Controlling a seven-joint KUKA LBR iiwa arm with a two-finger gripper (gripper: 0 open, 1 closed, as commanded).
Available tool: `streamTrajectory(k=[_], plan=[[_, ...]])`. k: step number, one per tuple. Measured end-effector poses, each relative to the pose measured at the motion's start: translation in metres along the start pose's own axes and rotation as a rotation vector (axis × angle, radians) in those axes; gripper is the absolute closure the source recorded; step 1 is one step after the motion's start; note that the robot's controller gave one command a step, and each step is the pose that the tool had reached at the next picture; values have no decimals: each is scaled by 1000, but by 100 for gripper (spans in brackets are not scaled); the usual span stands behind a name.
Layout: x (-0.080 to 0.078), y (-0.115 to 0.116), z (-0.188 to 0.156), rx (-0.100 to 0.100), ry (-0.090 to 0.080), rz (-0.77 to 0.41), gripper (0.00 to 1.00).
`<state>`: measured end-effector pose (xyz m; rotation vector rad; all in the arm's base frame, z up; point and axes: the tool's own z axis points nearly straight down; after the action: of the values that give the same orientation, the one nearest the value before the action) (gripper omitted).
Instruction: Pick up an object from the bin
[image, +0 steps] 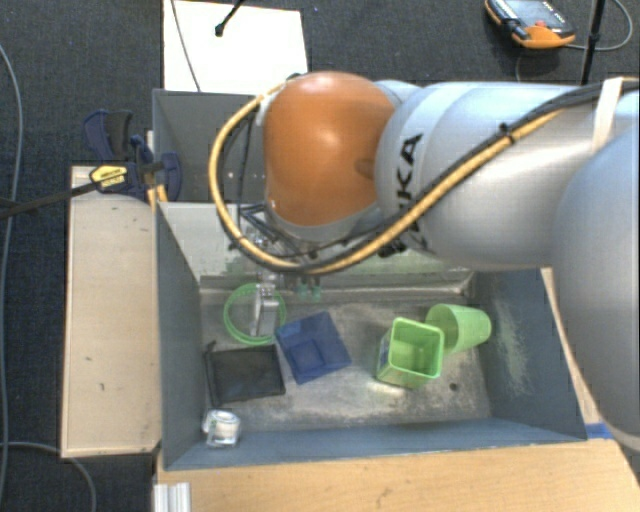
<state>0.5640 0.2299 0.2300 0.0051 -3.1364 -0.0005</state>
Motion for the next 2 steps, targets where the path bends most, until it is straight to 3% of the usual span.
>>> streamTrajectory(k=[1,2], plan=[[-2,-1,-5,-2,-8,5,0],[1,-2,41,-4,-13,-23,0]])
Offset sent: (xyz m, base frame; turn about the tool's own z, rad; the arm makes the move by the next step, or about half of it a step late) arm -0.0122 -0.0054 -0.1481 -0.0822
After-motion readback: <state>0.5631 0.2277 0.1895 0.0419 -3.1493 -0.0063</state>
